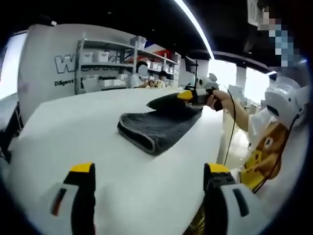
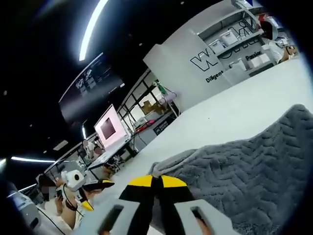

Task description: Fold the towel on the table until its edges align and the towel forms a compact rectangular stack.

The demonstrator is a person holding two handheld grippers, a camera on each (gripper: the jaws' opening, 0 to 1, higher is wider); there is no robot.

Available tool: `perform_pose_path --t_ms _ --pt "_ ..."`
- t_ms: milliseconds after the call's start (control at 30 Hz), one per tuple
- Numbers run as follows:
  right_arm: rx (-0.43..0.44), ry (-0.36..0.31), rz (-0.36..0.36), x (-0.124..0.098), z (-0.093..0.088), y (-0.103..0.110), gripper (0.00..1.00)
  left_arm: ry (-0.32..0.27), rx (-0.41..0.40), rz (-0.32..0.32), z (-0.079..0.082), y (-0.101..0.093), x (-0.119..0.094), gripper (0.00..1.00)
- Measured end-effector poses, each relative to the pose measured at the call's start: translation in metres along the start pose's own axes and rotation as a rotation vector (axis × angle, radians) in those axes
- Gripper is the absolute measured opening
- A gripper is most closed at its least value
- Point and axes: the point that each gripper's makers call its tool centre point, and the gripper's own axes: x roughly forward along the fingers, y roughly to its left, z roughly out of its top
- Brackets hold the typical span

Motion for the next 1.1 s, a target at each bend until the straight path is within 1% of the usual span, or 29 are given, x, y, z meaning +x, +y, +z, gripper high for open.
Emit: perform_pose_path --t_ms 133,267,400,500,733,833,1100 --pt "0.001 0.006 0.021 0.009 -0.001 0.008 0.04 0.000 0.000 0.002 -0.001 0.000 0.000 0.96" --pt "-0.004 0.022 0.052 0.020 -0.007 0.019 0.04 0.003 0.000 -0.001 -0.002 -0.002 -0.001 0.96" --pt "-0.006 0.035 0.066 0.029 -0.011 0.025 0.04 0.003 -0.005 0.006 -0.003 -0.001 -0.004 0.96" --pt "-0.006 0.040 0.075 0.033 -0.013 0.029 0.04 0.004 -0.004 0.009 -0.003 0.000 -0.005 0.96" --pt "-0.027 0.061 0.115 0.044 -0.018 0.049 0.04 0.004 -0.008 0.016 -0.005 0.001 -0.008 0.96" --pt "-0.051 0.075 0.118 0.051 -0.023 0.053 0.04 0.004 -0.012 0.017 -0.006 0.001 -0.008 0.96" --pt "-0.070 0.108 0.141 0.071 -0.037 0.068 0.04 0.002 -0.017 0.020 -0.008 0.001 -0.010 0.96"
